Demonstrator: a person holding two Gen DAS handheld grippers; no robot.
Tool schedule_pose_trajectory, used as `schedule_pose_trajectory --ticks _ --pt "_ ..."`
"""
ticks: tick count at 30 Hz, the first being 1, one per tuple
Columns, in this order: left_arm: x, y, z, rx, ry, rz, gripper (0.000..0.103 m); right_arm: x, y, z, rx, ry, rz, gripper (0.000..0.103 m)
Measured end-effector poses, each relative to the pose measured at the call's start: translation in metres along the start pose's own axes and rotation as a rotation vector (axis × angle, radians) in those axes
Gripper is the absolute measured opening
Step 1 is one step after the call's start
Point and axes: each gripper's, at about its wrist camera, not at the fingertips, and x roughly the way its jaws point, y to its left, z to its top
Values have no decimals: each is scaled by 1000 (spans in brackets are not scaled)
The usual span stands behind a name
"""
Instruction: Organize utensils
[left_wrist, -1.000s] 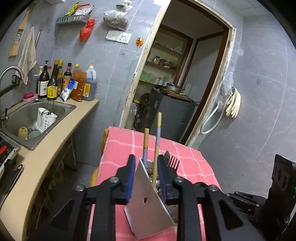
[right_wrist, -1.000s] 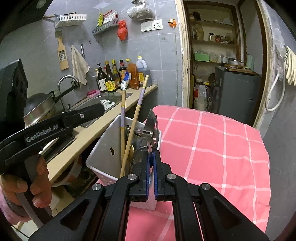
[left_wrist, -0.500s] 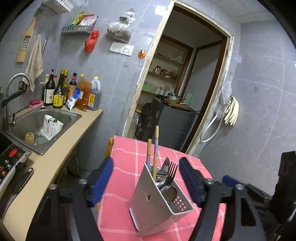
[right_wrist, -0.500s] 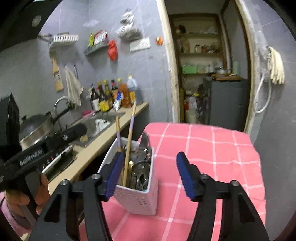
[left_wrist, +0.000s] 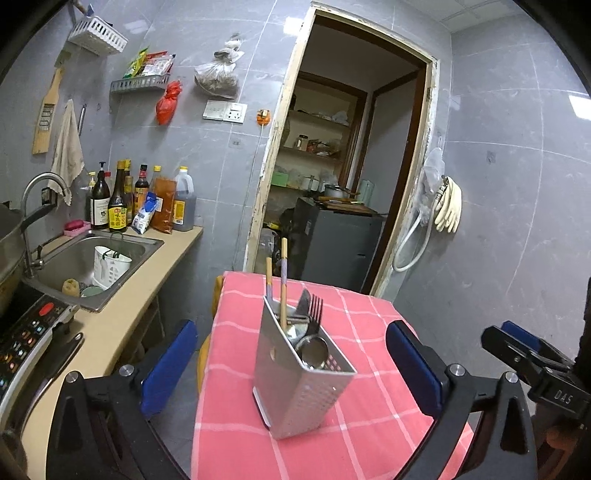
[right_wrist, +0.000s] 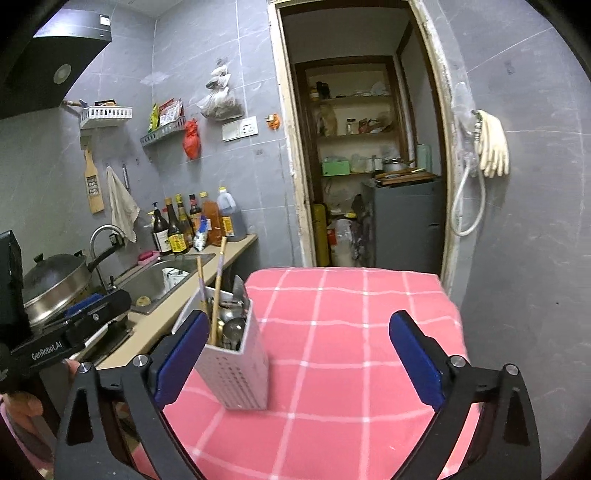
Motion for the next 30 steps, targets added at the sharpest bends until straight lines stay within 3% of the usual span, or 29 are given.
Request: schedule_pose_trajectory --ticks 12,20,30 --pt "-22 -20 -29 18 3 15 103 -43 -23 -27 5 9 -96 100" --pt "-26 -24 -50 74 51 29 103 -49 -25 -48 14 30 -132 100" --pt "-30 -27 -55 83 54 21 103 -47 -25 -52 5 27 -138 100"
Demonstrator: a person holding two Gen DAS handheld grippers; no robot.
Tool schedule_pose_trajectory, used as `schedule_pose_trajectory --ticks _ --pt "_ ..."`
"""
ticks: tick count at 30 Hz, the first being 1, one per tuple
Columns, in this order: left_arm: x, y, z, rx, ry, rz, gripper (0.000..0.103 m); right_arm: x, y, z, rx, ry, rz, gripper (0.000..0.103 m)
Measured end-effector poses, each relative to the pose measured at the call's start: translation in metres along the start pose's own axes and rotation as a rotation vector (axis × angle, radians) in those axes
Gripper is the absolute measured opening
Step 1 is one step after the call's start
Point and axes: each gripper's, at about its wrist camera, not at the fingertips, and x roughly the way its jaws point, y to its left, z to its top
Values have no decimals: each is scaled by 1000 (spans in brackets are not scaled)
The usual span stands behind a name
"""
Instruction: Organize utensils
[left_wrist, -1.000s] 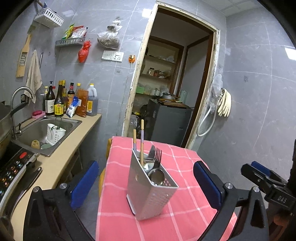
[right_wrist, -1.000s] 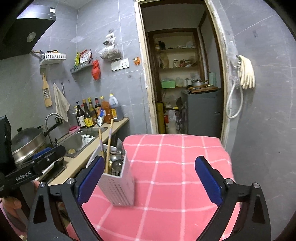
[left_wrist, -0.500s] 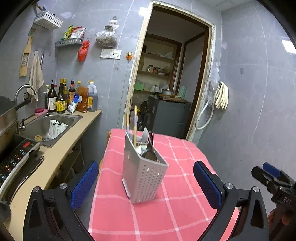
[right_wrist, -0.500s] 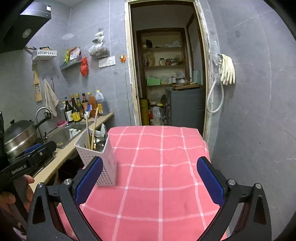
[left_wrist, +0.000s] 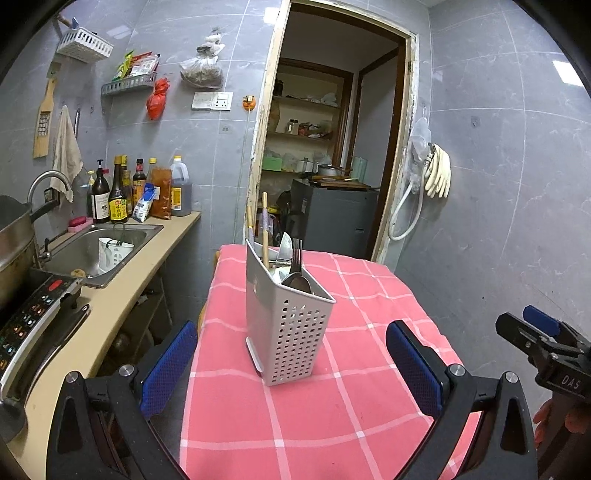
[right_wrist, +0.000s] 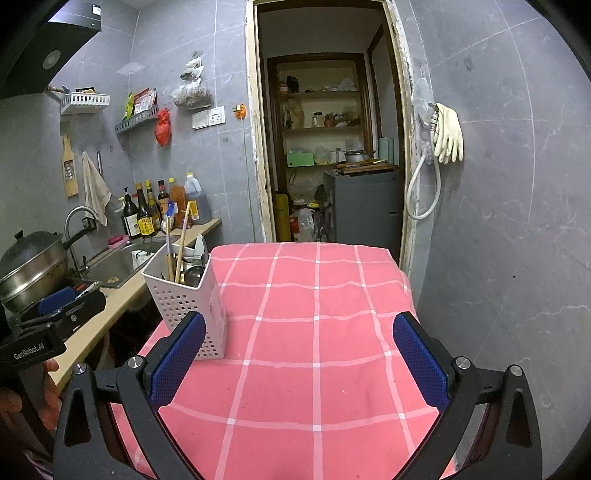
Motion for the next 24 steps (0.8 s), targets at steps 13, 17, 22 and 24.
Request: schedule_pose_trajectory --ticks 13,17,22,24 --pt "0 -2 0 -1 0 -2 103 1 -1 -1 9 9 -1 100" --pt "0 -2 0 -1 -1 -3 103 0 -1 -1 8 7 -1 100" --pt "0 -1 0 -1 -1 -4 103 0 0 -1 8 7 -1 100" --pt "0 -1 0 -1 -1 -3 103 1 1 -1 9 9 -1 100"
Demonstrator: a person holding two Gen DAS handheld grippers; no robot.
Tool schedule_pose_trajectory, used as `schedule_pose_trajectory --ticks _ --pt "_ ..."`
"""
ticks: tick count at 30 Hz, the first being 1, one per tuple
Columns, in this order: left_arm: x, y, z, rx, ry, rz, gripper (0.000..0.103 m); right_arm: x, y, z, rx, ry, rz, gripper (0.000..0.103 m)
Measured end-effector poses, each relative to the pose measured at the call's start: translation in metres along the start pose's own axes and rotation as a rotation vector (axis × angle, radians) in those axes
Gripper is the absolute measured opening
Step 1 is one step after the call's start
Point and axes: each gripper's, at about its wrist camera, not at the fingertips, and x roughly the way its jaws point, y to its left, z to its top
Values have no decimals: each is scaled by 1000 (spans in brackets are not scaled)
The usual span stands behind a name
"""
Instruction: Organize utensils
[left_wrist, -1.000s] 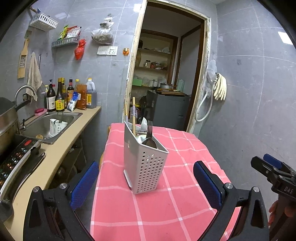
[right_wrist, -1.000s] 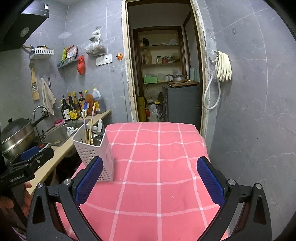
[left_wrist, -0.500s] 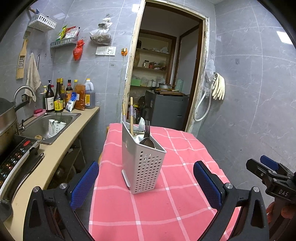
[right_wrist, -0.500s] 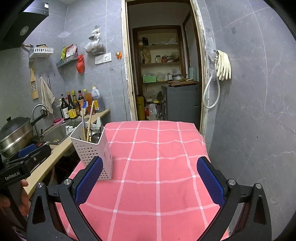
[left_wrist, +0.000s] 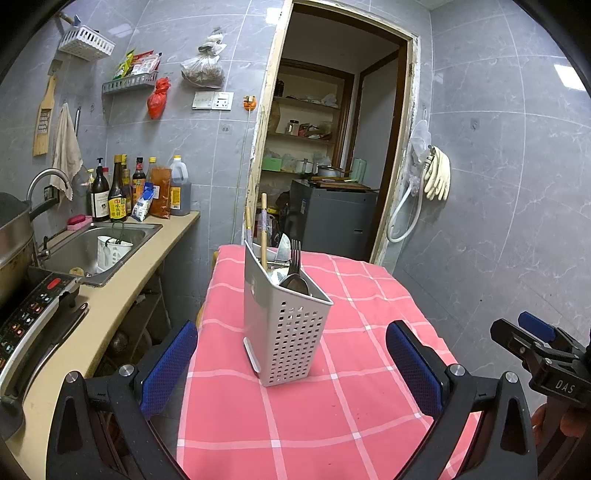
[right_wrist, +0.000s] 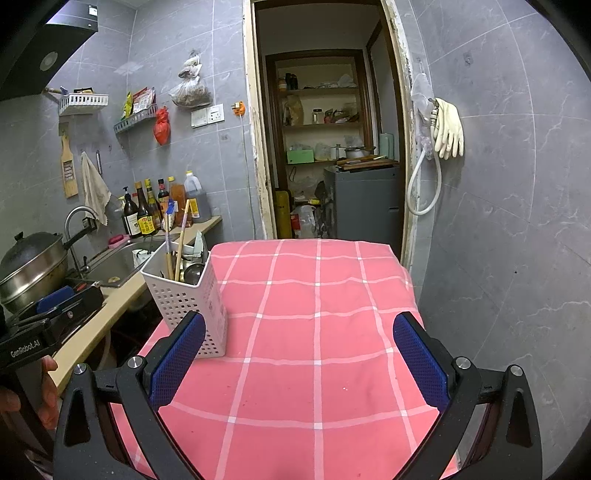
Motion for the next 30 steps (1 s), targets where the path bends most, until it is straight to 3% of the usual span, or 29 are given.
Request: schedule_pose_trajectory --ticks 30 --pt "0 0 0 -6 1 2 103 -1 7 -5 -3 4 7 100"
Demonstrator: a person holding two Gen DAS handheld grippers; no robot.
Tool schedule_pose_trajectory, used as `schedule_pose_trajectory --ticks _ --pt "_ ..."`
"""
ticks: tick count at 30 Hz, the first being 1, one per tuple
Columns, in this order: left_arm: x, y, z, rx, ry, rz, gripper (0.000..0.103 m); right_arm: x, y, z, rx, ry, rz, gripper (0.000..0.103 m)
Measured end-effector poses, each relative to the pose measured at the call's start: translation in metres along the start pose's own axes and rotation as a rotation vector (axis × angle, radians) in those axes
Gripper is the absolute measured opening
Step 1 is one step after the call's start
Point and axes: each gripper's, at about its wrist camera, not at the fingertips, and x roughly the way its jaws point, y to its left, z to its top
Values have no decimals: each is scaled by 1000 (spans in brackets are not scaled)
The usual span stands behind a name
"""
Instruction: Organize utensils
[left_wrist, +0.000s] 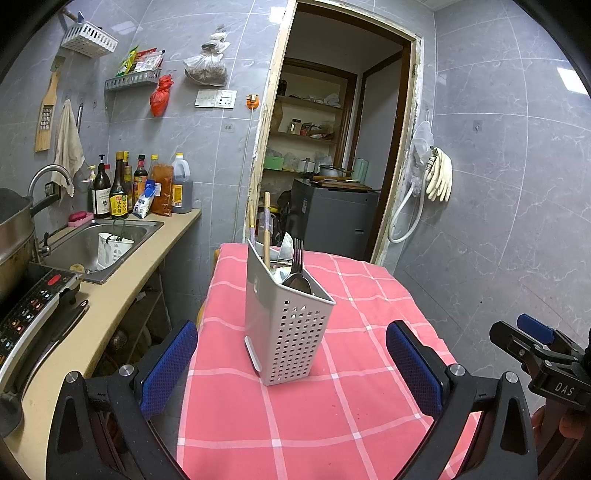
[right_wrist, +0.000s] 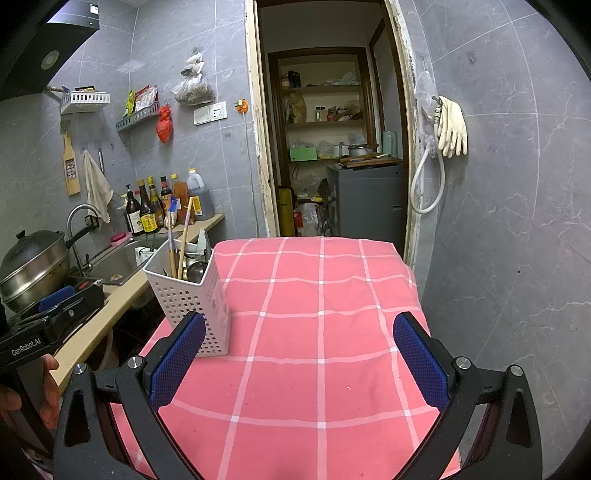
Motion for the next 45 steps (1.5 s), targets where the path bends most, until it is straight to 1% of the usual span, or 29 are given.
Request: schedule_pose_trajectory --ticks 45 --pt "-1 0 2 -7 2 2 103 0 2 -1 1 3 3 100"
